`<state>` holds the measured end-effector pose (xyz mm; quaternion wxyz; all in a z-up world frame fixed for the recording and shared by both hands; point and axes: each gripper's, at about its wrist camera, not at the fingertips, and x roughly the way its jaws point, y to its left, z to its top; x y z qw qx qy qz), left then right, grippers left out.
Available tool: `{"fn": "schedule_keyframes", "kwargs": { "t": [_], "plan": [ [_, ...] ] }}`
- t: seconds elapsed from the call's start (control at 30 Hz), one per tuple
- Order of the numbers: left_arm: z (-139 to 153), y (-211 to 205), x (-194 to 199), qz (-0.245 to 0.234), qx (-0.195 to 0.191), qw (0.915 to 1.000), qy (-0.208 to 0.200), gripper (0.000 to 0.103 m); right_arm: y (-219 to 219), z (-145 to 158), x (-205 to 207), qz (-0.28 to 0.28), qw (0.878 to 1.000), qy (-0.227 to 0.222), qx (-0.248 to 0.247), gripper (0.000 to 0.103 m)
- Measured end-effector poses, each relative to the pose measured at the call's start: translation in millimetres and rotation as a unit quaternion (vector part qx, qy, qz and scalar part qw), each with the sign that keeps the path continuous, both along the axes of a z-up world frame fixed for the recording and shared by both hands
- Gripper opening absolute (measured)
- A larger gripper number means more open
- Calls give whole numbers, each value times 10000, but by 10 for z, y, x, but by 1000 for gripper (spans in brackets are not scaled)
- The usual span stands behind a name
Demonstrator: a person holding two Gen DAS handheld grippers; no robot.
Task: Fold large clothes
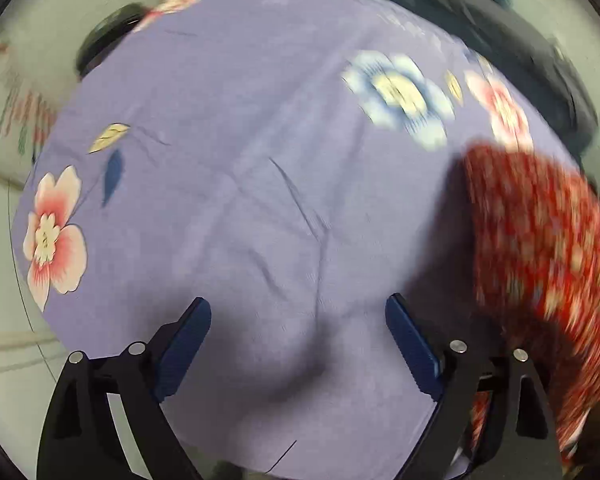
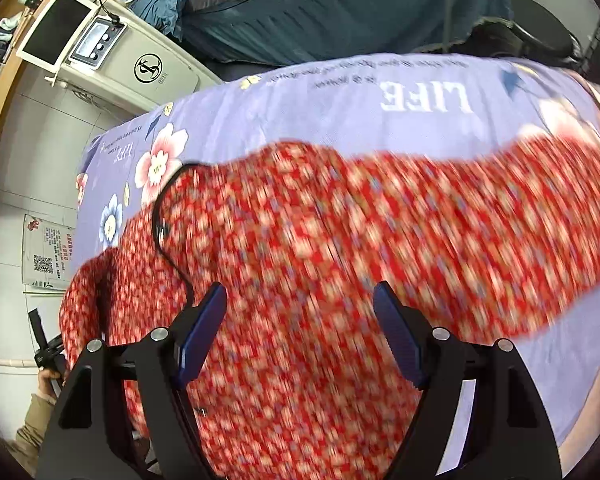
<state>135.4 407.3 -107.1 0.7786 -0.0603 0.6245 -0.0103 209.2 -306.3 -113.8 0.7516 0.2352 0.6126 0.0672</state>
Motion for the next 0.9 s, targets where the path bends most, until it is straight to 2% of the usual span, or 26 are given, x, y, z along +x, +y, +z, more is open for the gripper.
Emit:
{"fn": "schedule_keyframes", "kwargs": {
  "t": [0.07,0.13,0.2,0.27,0.33,0.37,0.4,0.47,0.53,0.57,0.6,0.63,0.67,0.73,0.77,0.8,0.83,0.9],
  "plan": [
    [206,42,222,427,-659,9958,-469,85,79,-102,346,201,9997,74,-141,76],
    [345,-99,510,423,-1135,9902,-691,86,149,-216,676,436,9984,176,-317,76],
    [376,-418,908,109,-1646,9845,-600,87,159,-348,968,483,9973,303,-453,76],
    [357,-745,1192,-263,-1867,9813,-393,88,133,-528,1161,257,9981,518,-199,76],
    [289,-1230,1501,-779,-1721,9818,-185,88,189,-681,1209,185,9975,686,-30,76],
    [229,-1533,1650,-1117,-1672,9796,-51,88,259,-725,1195,310,9970,706,-98,76],
    [169,-1731,1728,-1355,-1681,9764,81,90,336,-741,1169,493,9961,693,-238,76],
    [-40,-2233,1818,-2013,-1673,9637,530,91,526,-718,1044,995,9917,541,-615,75],
    [-276,-2687,1799,-2698,-1379,9487,901,91,616,-644,867,1286,9889,357,-647,56],
    [-405,-2910,1735,-3120,-1113,9376,1057,91,614,-594,770,1330,9892,272,-548,42],
    [-505,-3033,1659,-3395,-919,9294,1120,91,605,-539,694,1369,9891,158,-516,33],
    [-605,-3179,1556,-3705,-658,9197,1122,91,604,-478,623,1403,9887,19,-531,30],
    [-652,-3263,1478,-3860,-453,9157,1022,91,610,-399,526,1404,9882,-166,-581,26],
    [-672,-3320,1386,-3935,-316,9151,821,89,627,-294,328,1277,9891,-416,-610,22],
    [-649,-3307,1333,-3965,-308,9147,710,84,646,-250,211,1189,9895,-524,-633,21],
    [-606,-3269,1269,-4009,-320,9137,582,74,669,-223,128,1133,9895,-602,-667,21],
    [-558,-3214,1205,-4026,-318,9136,478,68,702,-180,9,1044,9893,-709,-728,21],
    [-450,-3088,1080,-4030,-288,9142,304,41,730,-93,-144,833,9899,-849,-774,20]
  ]
}}
